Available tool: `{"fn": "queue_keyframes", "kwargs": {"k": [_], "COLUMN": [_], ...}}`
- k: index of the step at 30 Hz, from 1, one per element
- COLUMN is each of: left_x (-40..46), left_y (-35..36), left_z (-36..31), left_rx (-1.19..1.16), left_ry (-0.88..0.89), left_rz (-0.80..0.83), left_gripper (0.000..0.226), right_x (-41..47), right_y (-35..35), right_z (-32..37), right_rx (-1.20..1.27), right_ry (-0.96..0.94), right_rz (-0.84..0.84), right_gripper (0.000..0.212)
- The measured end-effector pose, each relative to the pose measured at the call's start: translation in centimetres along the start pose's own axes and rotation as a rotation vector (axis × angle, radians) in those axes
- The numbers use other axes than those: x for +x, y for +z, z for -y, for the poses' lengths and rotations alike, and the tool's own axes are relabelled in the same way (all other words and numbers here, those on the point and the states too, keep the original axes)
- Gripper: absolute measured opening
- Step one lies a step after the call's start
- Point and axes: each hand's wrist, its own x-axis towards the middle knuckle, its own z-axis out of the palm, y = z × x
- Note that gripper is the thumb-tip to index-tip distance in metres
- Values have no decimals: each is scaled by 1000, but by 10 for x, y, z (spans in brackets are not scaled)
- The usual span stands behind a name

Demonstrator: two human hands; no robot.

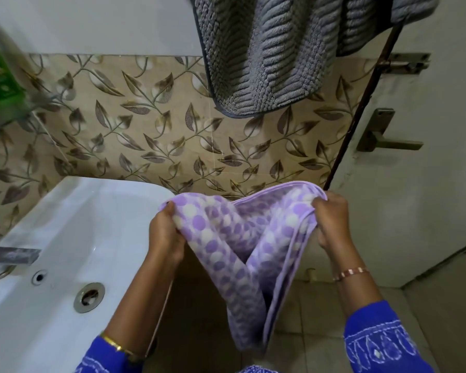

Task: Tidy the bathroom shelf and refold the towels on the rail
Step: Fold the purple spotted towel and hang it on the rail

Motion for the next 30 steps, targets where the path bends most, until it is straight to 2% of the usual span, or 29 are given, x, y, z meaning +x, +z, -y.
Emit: {"fn": "queue_keyframes", "kwargs": {"k": [3, 8, 10, 13, 17, 19, 23, 24, 27, 30], "left_x": [6, -22, -30, -29, -28, -27, -22, -21, -13, -7], "left_y": [-7, 31, 38, 31, 26, 27, 24, 23, 13, 7], "left_z": [2, 19, 29, 31, 27, 24, 17, 15, 11, 2], "left_rx": [94, 380, 486, 447, 442, 443, 425, 444, 506, 547], "left_ry": [27, 137, 195, 212, 291, 336, 366, 377, 374, 298], "left_rz": [-16, 216, 269, 295, 388, 413, 510, 535, 605, 665], "left_gripper": [37, 35, 28, 27, 32, 33, 19, 15, 36, 49], "right_x": [1, -51, -71, -77, -78, -81, -81, -81, -78, -69], "right_y": [-3, 32, 45, 48, 46, 49, 49, 48, 42, 36], "right_z": [3, 19, 19, 22, 30, 31, 35, 36, 38, 45], "right_rx": [-9, -215, -275, -199, -140, -86, 18, 18, 76, 76], "right_ry": [-25, -145, -226, -239, -251, -265, -246, -238, -156, -57], "right_rz": [8, 372, 440, 464, 539, 557, 619, 662, 803, 904], "right_gripper": [21, 9, 6, 2, 20, 10, 4, 10, 33, 32]}}
